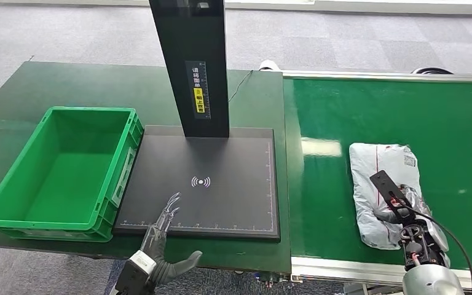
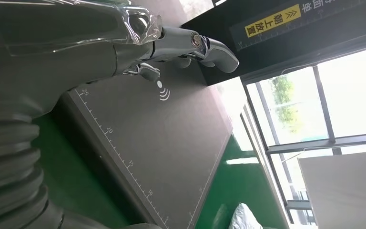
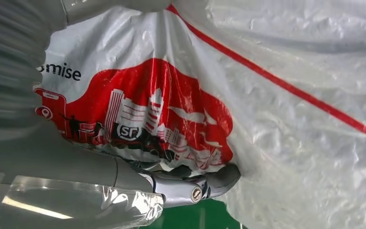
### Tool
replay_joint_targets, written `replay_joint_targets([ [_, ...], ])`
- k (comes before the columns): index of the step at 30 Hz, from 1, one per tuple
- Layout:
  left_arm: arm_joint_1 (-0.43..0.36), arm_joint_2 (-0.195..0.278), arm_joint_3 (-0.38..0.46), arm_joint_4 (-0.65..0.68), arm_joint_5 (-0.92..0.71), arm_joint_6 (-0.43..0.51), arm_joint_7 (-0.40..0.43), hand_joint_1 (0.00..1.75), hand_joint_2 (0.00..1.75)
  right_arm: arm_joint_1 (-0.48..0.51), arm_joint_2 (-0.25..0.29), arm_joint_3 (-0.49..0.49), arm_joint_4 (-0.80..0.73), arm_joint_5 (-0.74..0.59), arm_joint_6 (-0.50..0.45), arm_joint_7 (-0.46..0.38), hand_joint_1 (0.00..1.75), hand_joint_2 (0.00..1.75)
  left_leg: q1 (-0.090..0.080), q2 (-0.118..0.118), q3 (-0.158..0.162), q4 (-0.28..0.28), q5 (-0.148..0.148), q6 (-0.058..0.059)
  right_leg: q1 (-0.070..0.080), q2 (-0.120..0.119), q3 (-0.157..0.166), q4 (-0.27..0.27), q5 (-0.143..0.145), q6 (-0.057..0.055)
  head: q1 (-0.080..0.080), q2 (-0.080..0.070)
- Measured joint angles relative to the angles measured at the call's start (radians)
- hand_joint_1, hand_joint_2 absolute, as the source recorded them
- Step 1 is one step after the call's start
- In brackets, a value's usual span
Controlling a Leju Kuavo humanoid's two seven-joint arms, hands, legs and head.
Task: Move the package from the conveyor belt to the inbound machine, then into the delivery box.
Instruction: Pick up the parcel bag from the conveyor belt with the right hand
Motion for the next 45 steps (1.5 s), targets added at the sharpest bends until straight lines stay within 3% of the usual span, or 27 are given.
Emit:
replay_joint_targets([
  [1,-0.002,0.000,0.000,0.002,0.000,-0.002,0.000,0.00,1.75,-0.001,0.002,0.001,0.004,0.007,0.010,-0.001,1.75,1.75,0.000,0.000,0.000,0.000,0.000,0.000,0.000,0.000,0.000,0.000,0.000,0.000,0.000,0.000],
  [9,-0.007,0.000,0.008,0.008,0.001,-0.005,-0.004,0.00,1.75,-0.022,0.017,0.027,0.020,0.038,0.035,0.008,1.75,1.75,0.000,0.001,0.002,0.000,0.000,0.000,0.000,0.000,0.002,0.000,0.000,0.000,0.000,0.000],
  [13,-0.005,-0.002,0.014,0.009,0.002,-0.005,-0.004,0.00,1.75,-0.030,0.028,0.033,0.022,0.026,-0.022,-0.013,1.75,1.75,0.000,0.001,0.002,0.000,0.000,0.000,0.000,0.000,0.002,0.000,0.000,0.000,0.000,0.000],
  [21,0.015,-0.006,0.021,0.007,0.001,-0.006,-0.016,0.00,1.75,-0.038,0.061,-0.012,0.010,-0.193,-0.269,-0.266,1.75,1.75,0.000,-0.002,0.000,0.000,0.000,0.000,0.000,-0.002,0.001,0.000,0.000,0.000,0.000,0.000],
  [25,0.016,-0.008,0.024,0.007,-0.002,0.000,-0.029,0.00,1.75,-0.048,0.071,-0.056,-0.026,-0.362,-0.299,-0.435,1.75,1.75,0.000,-0.002,-0.001,0.000,0.000,0.000,0.000,-0.002,0.001,0.000,0.000,0.000,0.000,0.000],
  [31,0.016,-0.015,0.025,0.007,-0.006,0.013,-0.033,0.00,1.75,-0.056,0.102,-0.076,-0.129,-0.614,-0.296,-0.581,1.75,1.75,0.000,-0.002,-0.001,0.000,0.000,0.000,0.000,-0.002,0.000,0.000,0.000,0.000,0.000,0.000],
  [34,0.015,-0.018,0.025,0.008,-0.007,0.017,-0.034,0.00,1.75,-0.046,0.135,-0.052,-0.223,-0.759,-0.239,-0.615,1.75,1.75,0.000,-0.002,-0.001,0.000,0.000,0.000,0.000,-0.002,0.000,0.000,0.000,0.000,0.000,0.000],
  [37,0.013,-0.020,0.025,0.013,-0.007,0.023,-0.035,0.00,1.75,-0.019,0.173,0.018,-0.319,-0.824,-0.144,-0.622,1.75,1.75,0.000,0.000,-0.001,0.000,0.000,0.000,0.000,-0.001,0.000,0.000,0.000,0.000,0.000,0.000],
  [42,0.001,-0.019,0.025,0.032,-0.006,0.021,-0.048,0.00,1.75,0.034,0.238,0.243,-0.409,-0.814,0.095,-0.653,1.75,1.75,0.001,0.001,-0.001,0.000,0.000,0.000,0.001,0.000,-0.001,0.000,0.000,0.000,0.000,0.000],
  [45,-0.010,-0.019,0.025,0.046,-0.005,0.015,-0.052,0.00,1.75,0.042,0.271,0.385,-0.413,-0.812,0.187,-0.656,1.75,1.75,0.001,0.002,-0.001,0.000,0.001,0.000,0.001,0.000,-0.001,0.001,0.000,0.000,0.000,0.000],
])
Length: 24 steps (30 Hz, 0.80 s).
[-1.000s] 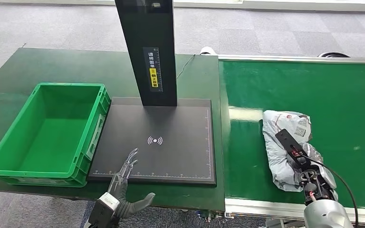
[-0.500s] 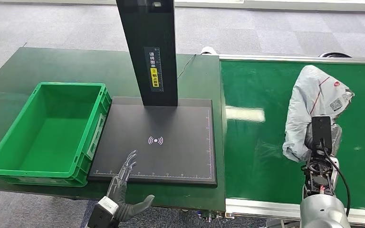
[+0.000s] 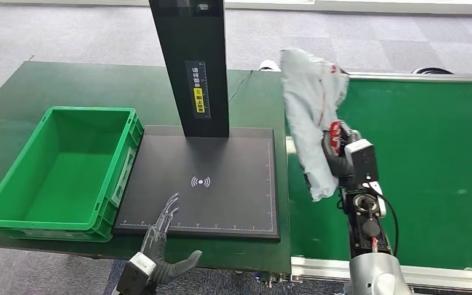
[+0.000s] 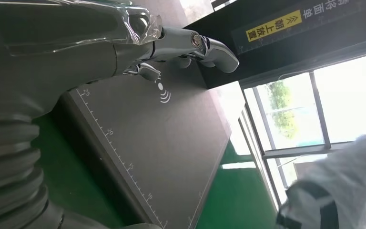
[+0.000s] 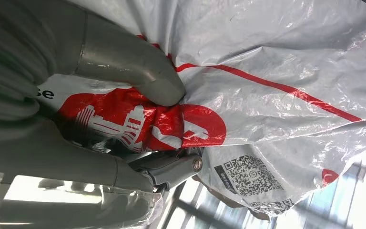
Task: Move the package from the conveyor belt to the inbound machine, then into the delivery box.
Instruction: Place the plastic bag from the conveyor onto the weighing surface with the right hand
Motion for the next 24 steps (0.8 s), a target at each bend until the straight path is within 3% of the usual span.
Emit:
replay_joint_targets([
  [8,-0.011,0.000,0.000,0.014,0.003,-0.003,0.000,0.00,1.75,-0.085,0.062,0.254,0.143,0.045,0.051,0.039,1.75,1.75,0.000,0.000,-0.001,0.000,0.000,0.000,0.000,0.000,0.000,0.000,0.000,0.000,0.000,0.000],
  [14,0.005,0.000,0.002,-0.003,0.003,-0.004,0.005,0.00,1.75,-0.145,0.097,0.401,0.293,0.176,-0.056,0.220,1.75,1.75,0.000,-0.002,-0.001,0.000,0.000,0.000,0.000,-0.001,0.000,0.000,0.000,0.000,0.000,0.000],
  [18,0.016,0.000,0.004,-0.015,0.003,-0.005,0.009,0.00,1.75,-0.167,0.106,0.462,0.351,0.209,-0.071,0.273,1.75,1.75,0.000,-0.002,-0.001,0.000,0.000,0.000,0.000,-0.001,-0.001,0.000,0.000,0.000,0.000,0.000],
  [19,0.018,0.000,0.004,-0.018,0.003,-0.007,0.012,0.00,1.75,-0.173,0.108,0.473,0.362,0.213,-0.065,0.288,1.43,1.75,0.000,-0.002,-0.001,0.000,0.000,0.000,0.000,-0.001,-0.001,0.000,0.000,0.000,0.000,0.000],
  [22,0.022,0.000,0.005,-0.023,0.002,-0.013,0.022,0.00,1.75,-0.185,0.113,0.501,0.393,0.231,-0.049,0.344,0.12,1.75,0.000,-0.002,-0.001,0.000,0.000,0.000,0.000,-0.001,0.000,0.000,0.000,0.000,0.000,0.000],
  [23,0.023,0.000,0.005,-0.024,0.002,-0.016,0.024,0.00,1.75,-0.186,0.115,0.510,0.401,0.239,-0.052,0.360,0.00,1.75,0.000,-0.002,-0.001,0.000,0.000,0.000,0.000,-0.001,0.000,0.000,0.000,0.000,0.000,0.000],
  [24,0.023,0.000,0.005,-0.026,0.003,-0.018,0.027,0.00,1.75,-0.186,0.117,0.519,0.408,0.246,-0.057,0.373,0.00,1.75,0.000,-0.002,-0.001,0.000,0.000,0.000,0.000,-0.001,-0.001,0.000,0.000,0.000,0.000,0.000],
])
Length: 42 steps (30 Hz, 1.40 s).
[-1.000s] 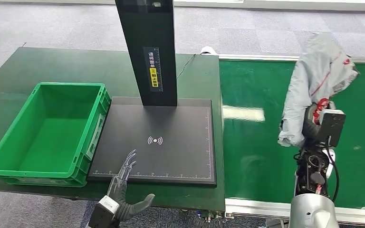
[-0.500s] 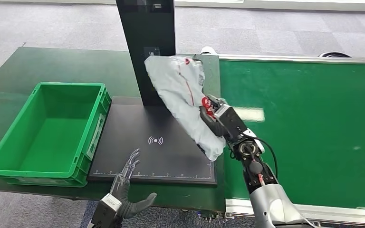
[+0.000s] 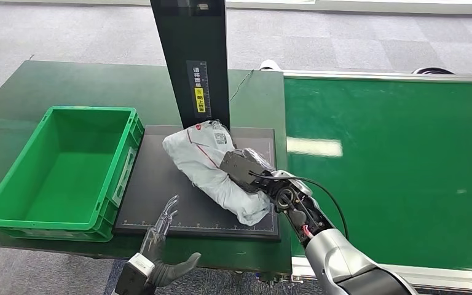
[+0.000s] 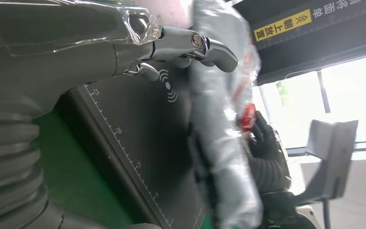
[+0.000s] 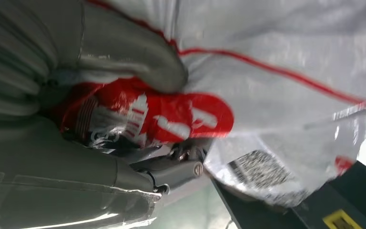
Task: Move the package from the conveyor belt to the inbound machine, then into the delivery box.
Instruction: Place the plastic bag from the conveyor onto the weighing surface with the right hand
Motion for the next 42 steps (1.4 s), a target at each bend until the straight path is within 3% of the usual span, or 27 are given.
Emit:
replay_joint_targets([
  [4,-0.002,0.000,0.000,-0.003,0.000,-0.004,0.011,0.00,1.75,0.003,0.005,0.014,0.015,-0.031,-0.020,-0.040,0.00,1.75,0.000,0.000,0.000,0.000,0.000,0.000,0.000,0.000,0.000,0.000,0.000,0.000,0.000,0.000],
  [11,-0.009,0.001,0.000,-0.002,-0.004,-0.004,0.009,0.00,1.75,0.030,-0.005,-0.029,-0.022,-0.182,-0.053,-0.297,0.00,1.75,0.000,0.000,0.000,0.000,0.000,0.000,0.000,0.000,-0.001,0.000,0.000,0.000,0.000,0.000],
  [14,-0.007,0.002,0.001,-0.002,-0.005,-0.002,0.007,0.00,1.75,0.066,-0.015,-0.060,-0.117,-0.273,-0.047,-0.356,0.00,1.75,0.000,0.000,0.000,0.000,0.000,0.000,0.000,0.000,-0.001,0.000,0.000,0.000,0.000,0.000],
  [25,0.049,0.002,0.015,-0.047,-0.016,0.023,0.008,0.00,1.75,0.323,-0.043,-0.101,-0.664,-0.434,-0.122,-0.374,0.00,1.75,0.000,0.000,0.000,0.000,-0.001,0.000,0.000,0.000,-0.001,0.000,-0.001,-0.001,0.000,0.000],
  [30,0.073,-0.004,0.001,-0.082,-0.184,0.121,0.085,0.00,1.75,0.507,-0.041,-0.105,-0.900,-0.481,-0.125,-0.371,0.00,1.75,0.000,0.000,-0.001,0.000,-0.002,-0.001,0.000,0.000,-0.002,0.000,-0.002,-0.001,0.000,0.000],
  [34,0.053,-0.007,-0.056,-0.075,-0.372,0.251,0.180,0.00,1.75,0.559,-0.039,-0.119,-0.960,-0.481,-0.124,-0.358,0.00,1.75,0.000,0.001,0.000,0.000,-0.002,-0.001,0.000,0.000,-0.002,-0.001,-0.001,-0.001,0.000,0.000],
  [38,-0.018,-0.002,-0.128,-0.011,-0.514,0.390,0.285,0.00,1.75,0.601,-0.034,-0.143,-0.983,-0.471,-0.111,-0.361,0.00,1.75,0.000,-0.002,0.000,0.000,-0.001,0.000,0.000,-0.003,0.000,-0.001,-0.001,-0.001,0.000,0.000],
  [42,-0.105,0.000,-0.185,0.084,-0.569,0.440,0.314,0.00,1.75,0.630,-0.024,-0.162,-0.991,-0.455,-0.106,-0.361,0.00,1.75,0.000,-0.002,0.001,0.000,0.000,0.000,0.000,-0.002,0.000,-0.001,-0.001,-0.001,0.000,0.000],
])
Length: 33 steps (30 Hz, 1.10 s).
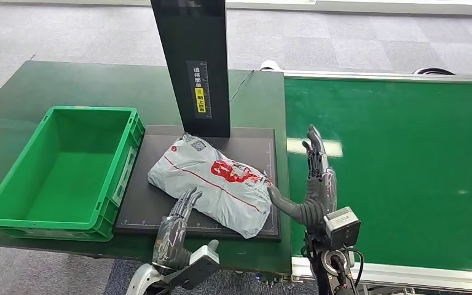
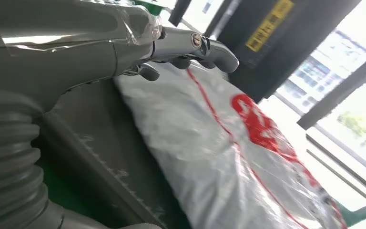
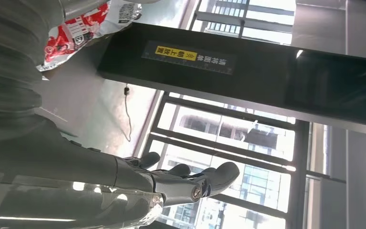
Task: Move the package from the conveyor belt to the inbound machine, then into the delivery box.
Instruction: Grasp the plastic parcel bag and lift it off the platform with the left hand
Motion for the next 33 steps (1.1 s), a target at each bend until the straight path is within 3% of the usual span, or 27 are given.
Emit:
replay_joint_targets([
  [9,-0.184,0.001,-0.063,0.219,0.043,0.026,-0.017,0.00,1.75,0.073,0.006,-0.025,-0.048,0.010,-0.010,0.000,0.00,1.75,0.000,0.001,-0.001,0.000,0.000,0.000,0.000,0.001,-0.001,0.000,0.000,0.000,0.000,0.000],
  [21,-0.393,-0.001,-0.085,0.567,0.056,0.031,0.000,0.00,1.75,0.090,0.017,-0.035,-0.080,0.012,0.000,-0.006,0.00,1.75,0.000,0.000,0.000,0.000,0.000,0.000,0.000,0.000,0.000,0.000,0.000,0.000,0.000,0.000],
  [23,-0.424,-0.001,-0.085,0.609,0.061,0.033,0.000,0.16,1.75,0.091,0.017,-0.036,-0.085,0.012,0.006,-0.007,0.00,1.75,0.000,0.000,0.001,0.000,0.000,0.000,0.000,0.000,0.002,0.000,0.000,0.000,0.000,0.000],
  [27,-0.460,-0.002,-0.085,0.670,0.065,0.036,0.000,1.60,1.75,0.088,0.017,-0.038,-0.086,0.009,0.017,-0.007,0.00,1.75,0.000,0.000,0.004,0.000,0.000,0.000,0.000,0.000,0.006,0.000,0.000,0.000,0.000,0.000],
  [30,-0.471,0.000,-0.085,0.696,0.066,0.047,-0.007,1.72,1.75,0.083,0.017,-0.040,-0.085,0.008,0.021,-0.008,0.00,1.75,0.000,0.000,0.006,0.000,0.000,0.000,0.000,0.000,0.007,0.000,0.000,0.000,0.000,0.000],
  [33,-0.472,0.003,-0.080,0.703,0.077,0.063,-0.030,1.74,1.75,0.079,0.017,-0.043,-0.084,0.006,0.022,-0.009,0.00,1.75,0.000,0.000,0.007,0.000,0.000,0.000,0.000,0.000,0.008,0.000,0.000,0.000,0.000,0.000],
])
